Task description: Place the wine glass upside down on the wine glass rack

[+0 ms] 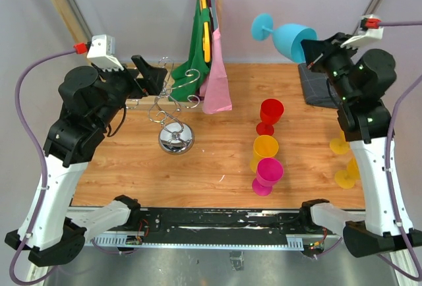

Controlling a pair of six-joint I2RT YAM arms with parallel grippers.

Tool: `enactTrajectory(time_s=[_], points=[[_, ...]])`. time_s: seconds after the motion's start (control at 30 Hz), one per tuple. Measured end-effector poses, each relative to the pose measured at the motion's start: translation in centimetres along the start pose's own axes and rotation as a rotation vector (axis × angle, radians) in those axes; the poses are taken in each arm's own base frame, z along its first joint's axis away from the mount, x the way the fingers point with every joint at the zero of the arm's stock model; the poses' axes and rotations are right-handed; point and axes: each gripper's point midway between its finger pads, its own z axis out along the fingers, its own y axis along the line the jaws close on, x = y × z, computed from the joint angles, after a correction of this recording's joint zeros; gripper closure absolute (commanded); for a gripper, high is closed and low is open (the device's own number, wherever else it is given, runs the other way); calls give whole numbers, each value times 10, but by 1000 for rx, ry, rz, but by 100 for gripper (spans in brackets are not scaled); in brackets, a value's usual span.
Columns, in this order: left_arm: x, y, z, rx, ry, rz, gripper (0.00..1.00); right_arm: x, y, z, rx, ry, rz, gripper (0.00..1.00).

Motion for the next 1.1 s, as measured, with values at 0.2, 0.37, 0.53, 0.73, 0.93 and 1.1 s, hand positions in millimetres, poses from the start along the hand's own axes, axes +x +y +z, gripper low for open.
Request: enactTrajectory(time_s=[0.2, 0.37, 0.53, 0.73, 0.93, 1.1], points=[[1, -6, 1, 26, 6, -30, 1, -43, 70, -10, -339, -102, 130, 99], [-1, -11, 0, 49, -2, -48, 1, -54, 108, 5, -587, -90, 261, 99], [-3, -15, -4, 70, -5, -63, 1, -40, 117, 23, -711, -12, 395, 99], [-10, -24, -6, 118, -29, -79, 1, -51, 137, 7, -882, 1, 471, 99], [-24, -43, -7, 208, -73, -107, 1, -61, 152, -12, -1053, -4, 515, 99], [-31, -54, 0, 270, -91, -136, 1, -57, 152, -13, -1108, 22, 557, 99]])
